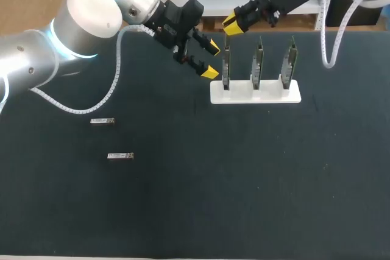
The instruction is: Pick up the optical module with the left hand, and insert it into the network port with the right hand.
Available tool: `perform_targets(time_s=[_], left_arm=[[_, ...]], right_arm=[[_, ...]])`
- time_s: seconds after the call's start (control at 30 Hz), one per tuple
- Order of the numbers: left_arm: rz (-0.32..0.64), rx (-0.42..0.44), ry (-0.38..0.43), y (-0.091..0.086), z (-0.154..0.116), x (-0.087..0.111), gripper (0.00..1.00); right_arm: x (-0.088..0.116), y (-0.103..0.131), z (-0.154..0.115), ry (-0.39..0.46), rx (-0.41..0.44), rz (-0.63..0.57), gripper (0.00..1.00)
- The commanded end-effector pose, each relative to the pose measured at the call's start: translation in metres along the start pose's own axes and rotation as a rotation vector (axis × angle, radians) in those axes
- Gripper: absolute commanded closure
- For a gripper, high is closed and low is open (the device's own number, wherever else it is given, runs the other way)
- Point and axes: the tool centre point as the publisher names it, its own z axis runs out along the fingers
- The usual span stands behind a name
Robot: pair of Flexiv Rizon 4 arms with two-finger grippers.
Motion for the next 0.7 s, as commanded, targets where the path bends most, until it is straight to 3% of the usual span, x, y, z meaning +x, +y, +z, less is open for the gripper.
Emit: perform_targets(time_s=[0.03,0.7], left_arm=[[-0.003,0.003,0.005,0.0017,-0.0002,-0.0011,0.0],[-0.003,0.003,0.005,0.0017,-0.0002,-0.0011,0.0]], right_arm=[[0.0021,-0.0014,0.0013,0.0,-0.004,0.002,1.0],[-0.0044,0.0001,0.0001,-0.004,-0.004,-0.011,1.0]])
